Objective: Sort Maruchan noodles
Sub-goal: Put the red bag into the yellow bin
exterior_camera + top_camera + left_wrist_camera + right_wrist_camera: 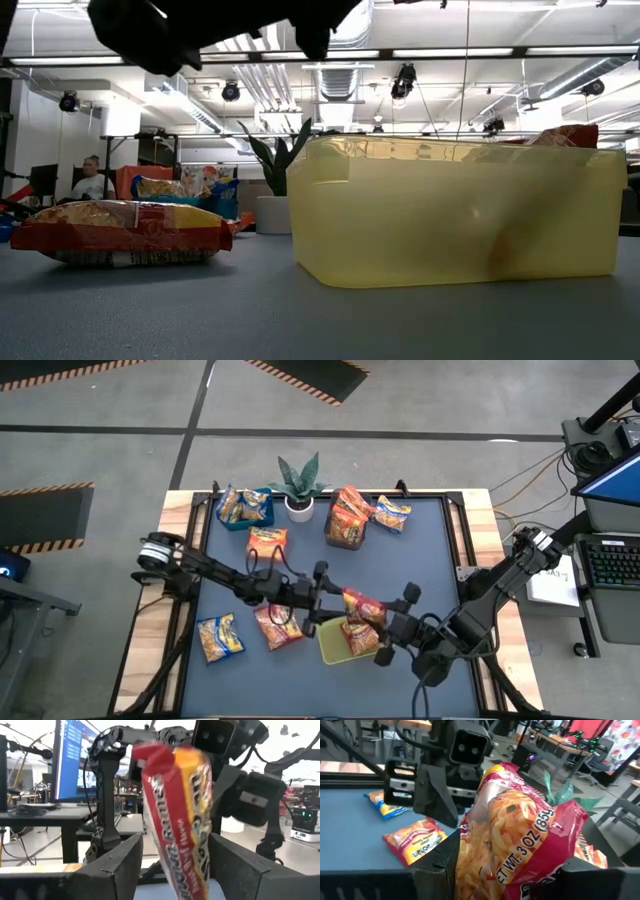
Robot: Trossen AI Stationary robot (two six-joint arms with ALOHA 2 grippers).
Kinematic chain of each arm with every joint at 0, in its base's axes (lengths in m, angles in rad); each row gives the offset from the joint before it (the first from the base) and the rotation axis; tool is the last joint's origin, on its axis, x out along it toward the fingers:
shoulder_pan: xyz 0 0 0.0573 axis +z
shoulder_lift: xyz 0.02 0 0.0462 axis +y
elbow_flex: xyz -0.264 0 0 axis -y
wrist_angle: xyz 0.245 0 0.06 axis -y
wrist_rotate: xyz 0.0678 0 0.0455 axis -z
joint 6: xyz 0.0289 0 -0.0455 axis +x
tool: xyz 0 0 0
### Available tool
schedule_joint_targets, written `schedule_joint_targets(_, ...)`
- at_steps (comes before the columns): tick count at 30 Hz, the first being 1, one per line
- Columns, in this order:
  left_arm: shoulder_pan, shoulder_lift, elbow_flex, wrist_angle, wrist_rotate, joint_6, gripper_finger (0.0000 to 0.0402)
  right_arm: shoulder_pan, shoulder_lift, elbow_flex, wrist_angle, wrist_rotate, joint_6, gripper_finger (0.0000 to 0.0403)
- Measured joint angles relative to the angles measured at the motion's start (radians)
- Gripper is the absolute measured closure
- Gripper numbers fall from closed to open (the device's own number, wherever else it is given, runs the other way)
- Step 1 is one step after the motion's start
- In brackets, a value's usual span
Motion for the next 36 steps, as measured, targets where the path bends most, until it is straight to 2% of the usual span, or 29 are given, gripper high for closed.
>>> schedule_joint_targets(6, 0.002, 0.029, 0.025, -0.003, 0.084, -0.001, 0.0196, -0.016, 0.0, 0.0, 0.043, -0.004, -0.057, 0.025)
schedule_joint_targets(13, 0.002, 0.033, 0.027, -0.002, 0.076, -0.007, 0.0201, -0.056, 0.009, 0.0, 0.149, -0.04, -0.179, 0.025)
schedule_joint_targets(19, 0.002, 0.033, 0.027, -0.011, 0.075, -0.001, 0.0253, -0.063, 0.009, 0.0, 0.156, -0.06, -0.19, 0.0244)
schedule_joint_targets(24, 0.006, 0.033, 0.026, -0.054, 0.076, -0.001, 0.0314, -0.063, 0.008, 0.0, 0.157, -0.075, -0.168, 0.021)
schedule_joint_targets(27, 0.006, 0.033, 0.026, -0.069, 0.076, -0.002, 0.0337, -0.065, 0.008, 0.0, 0.158, -0.084, -0.151, 0.0184)
schedule_joint_targets(33, 0.007, 0.026, 0.025, -0.161, 0.075, 0.008, 0.0348, -0.065, 0.002, 0.033, 0.125, -0.096, -0.147, 0.0137)
schedule_joint_targets(36, 0.009, 0.008, 0.025, -0.272, 0.075, 0.014, 0.0347, -0.068, -0.004, 0.078, 0.035, -0.167, -0.106, 0.0128)
